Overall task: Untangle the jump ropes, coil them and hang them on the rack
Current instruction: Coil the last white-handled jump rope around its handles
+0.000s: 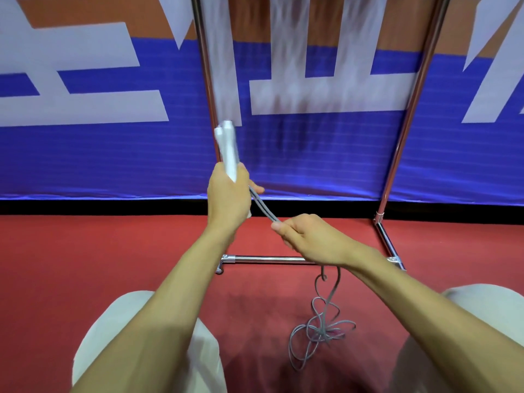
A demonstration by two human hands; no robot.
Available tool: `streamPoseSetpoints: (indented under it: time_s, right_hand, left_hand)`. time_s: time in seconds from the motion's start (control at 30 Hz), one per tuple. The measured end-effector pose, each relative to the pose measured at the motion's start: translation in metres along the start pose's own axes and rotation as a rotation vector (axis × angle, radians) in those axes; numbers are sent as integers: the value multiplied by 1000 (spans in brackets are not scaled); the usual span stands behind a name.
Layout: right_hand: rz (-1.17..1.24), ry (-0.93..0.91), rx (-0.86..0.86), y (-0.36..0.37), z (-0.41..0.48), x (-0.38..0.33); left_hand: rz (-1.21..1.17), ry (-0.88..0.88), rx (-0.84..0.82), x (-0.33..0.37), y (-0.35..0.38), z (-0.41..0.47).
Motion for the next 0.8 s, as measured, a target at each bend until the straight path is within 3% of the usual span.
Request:
streamPoseSetpoints:
  time_s: [0.1,0.17,0.23,0.37,0.5,0.57,0.67,0.8]
  right_hand:
    - [-26,93,-121,11,-4,8]
    - [-81,126,-169,11,-6,15]
    - [-208,129,-234,9,-9,21]
    - [-311,99,-292,-3,-18,21]
    - [-271,10,-112,-38,-20,8]
    - [-235,-28,-51,-49,-23,5]
    - [-202,-104,117,-68,-22,0]
    - [-120,18,376,-99,-24,17]
  left_hand:
    - [-576,-320,-13,-18,9,0]
    - [-635,-379,-7,-26,10,1]
    - [-487,-335,12,-32,8,6]
    - [169,-148,-20,-35,4,17]
    - [849,212,-369,-29,38,2]
    - [945,262,-530,-32,53,-12]
    - [959,73,-654,-47,65,-25]
    - [702,-74,-792,-42,84,-49]
Point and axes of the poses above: each hand's wrist, its own z-axis towards the middle knuckle, its own y-axis out of the palm, x = y × z, the point moved 9 cm from there along z, towards the middle knuckle, and after that the axes turned 1 degree about -y, right-handed, at the moved point
